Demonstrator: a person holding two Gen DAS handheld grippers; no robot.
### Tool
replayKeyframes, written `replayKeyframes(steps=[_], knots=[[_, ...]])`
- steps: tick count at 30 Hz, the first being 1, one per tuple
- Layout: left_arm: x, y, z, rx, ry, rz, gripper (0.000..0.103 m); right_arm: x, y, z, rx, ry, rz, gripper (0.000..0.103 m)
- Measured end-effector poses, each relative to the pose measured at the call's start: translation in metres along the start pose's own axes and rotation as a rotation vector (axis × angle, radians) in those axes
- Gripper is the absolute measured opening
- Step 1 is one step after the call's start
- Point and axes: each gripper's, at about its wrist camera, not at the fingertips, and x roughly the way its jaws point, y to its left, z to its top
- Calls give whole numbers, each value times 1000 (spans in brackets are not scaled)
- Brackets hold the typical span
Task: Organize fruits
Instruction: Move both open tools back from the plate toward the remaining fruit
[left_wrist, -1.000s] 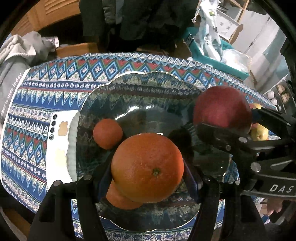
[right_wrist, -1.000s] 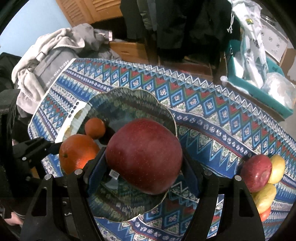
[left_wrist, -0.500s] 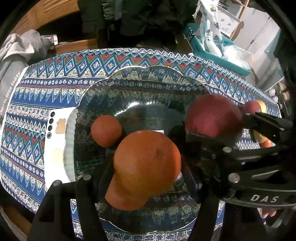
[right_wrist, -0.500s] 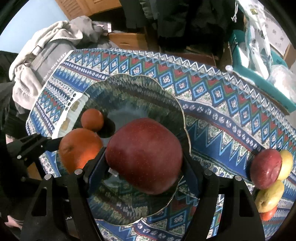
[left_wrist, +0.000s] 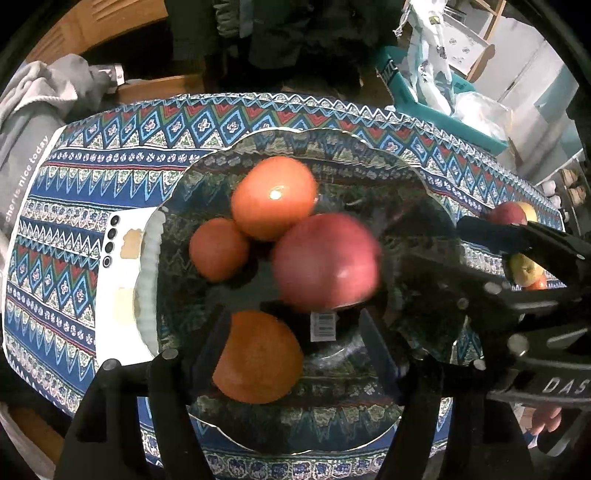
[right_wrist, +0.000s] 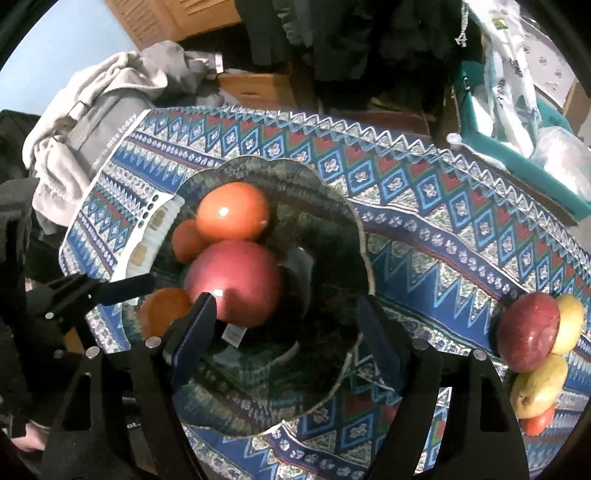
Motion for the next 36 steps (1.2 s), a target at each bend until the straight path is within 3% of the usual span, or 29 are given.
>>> replayKeyframes(steps=[24, 27, 36], knots=[[-43, -59, 1, 103, -78, -62, 75, -91, -44, -37, 37, -107, -121, 84], [-51, -69, 0, 123, -94, -70, 81, -103, -54, -46, 47, -120, -140, 84], [-60, -106, -2, 200, -109, -69, 86, -129, -87, -66, 92, -136, -189, 86]])
